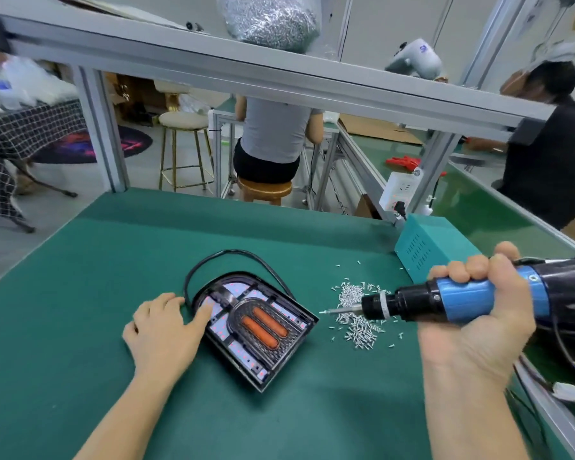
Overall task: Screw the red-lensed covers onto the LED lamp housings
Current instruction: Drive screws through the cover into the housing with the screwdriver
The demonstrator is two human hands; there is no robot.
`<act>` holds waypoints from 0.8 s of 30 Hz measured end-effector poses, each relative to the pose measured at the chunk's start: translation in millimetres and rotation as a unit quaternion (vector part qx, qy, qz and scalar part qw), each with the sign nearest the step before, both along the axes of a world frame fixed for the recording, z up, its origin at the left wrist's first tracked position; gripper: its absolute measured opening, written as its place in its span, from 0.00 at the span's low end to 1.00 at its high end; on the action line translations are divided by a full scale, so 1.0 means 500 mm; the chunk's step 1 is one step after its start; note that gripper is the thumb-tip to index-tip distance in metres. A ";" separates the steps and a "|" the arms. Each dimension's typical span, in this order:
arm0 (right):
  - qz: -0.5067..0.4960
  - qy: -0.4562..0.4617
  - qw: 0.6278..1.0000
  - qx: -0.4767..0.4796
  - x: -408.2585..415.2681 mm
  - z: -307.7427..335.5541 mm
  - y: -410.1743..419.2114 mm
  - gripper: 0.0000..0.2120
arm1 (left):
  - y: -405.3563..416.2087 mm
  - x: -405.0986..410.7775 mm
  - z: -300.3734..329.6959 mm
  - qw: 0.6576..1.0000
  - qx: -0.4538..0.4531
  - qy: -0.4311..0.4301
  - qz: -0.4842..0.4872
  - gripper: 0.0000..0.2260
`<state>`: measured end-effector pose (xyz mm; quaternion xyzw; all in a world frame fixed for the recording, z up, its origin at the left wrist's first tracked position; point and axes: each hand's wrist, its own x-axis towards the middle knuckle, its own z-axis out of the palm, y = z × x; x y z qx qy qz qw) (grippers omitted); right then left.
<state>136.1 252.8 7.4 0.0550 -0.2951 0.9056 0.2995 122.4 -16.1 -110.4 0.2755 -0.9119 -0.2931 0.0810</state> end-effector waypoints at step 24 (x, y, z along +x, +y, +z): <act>0.027 -0.044 0.986 0.158 -0.141 -0.032 -0.178 0.13 | 0.055 -0.034 -0.004 0.825 0.526 0.205 -0.031 0.15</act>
